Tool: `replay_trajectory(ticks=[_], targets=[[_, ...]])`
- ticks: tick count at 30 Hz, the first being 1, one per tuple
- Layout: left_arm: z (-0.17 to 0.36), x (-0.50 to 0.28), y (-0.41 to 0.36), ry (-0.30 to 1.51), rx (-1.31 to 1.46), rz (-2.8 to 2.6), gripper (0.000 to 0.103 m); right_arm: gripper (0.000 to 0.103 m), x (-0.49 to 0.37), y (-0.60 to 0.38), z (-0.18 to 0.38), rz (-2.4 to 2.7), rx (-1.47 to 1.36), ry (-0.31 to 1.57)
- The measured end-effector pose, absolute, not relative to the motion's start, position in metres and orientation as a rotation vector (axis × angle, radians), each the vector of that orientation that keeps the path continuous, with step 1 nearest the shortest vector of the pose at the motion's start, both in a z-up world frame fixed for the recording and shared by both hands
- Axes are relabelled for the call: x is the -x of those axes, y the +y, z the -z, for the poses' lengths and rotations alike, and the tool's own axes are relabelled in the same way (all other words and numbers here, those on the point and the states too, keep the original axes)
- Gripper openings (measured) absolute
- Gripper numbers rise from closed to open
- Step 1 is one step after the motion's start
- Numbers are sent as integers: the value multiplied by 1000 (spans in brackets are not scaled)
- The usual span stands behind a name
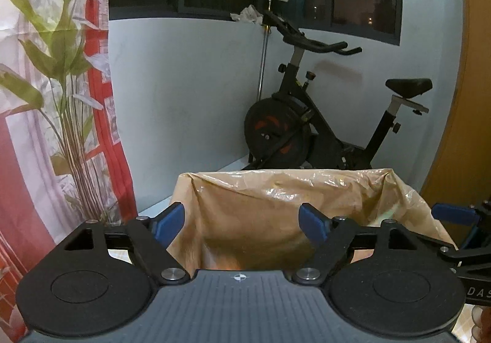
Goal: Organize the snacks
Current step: 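Carry both packets over the box and release them inside, then move both open grippers back down to the snack pile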
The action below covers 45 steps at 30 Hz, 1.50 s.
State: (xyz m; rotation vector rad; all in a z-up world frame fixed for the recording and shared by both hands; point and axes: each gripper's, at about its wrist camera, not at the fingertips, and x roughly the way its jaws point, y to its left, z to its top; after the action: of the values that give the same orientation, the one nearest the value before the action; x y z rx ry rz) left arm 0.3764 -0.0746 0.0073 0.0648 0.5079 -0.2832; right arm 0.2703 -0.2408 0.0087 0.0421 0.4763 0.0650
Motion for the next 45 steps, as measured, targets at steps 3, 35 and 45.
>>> replay_trajectory(ticks=[3, 35, 45], targets=[[-13, -364, -69, 504, -51, 277, 83, 77, -264, -240, -13, -68, -50, 466], [71, -172, 32, 691, 107, 200, 80, 85, -119, -225, 26, -236, -165, 527], [139, -169, 23, 868, 120, 209, 71, 81, -102, -219, 69, -197, -70, 632]])
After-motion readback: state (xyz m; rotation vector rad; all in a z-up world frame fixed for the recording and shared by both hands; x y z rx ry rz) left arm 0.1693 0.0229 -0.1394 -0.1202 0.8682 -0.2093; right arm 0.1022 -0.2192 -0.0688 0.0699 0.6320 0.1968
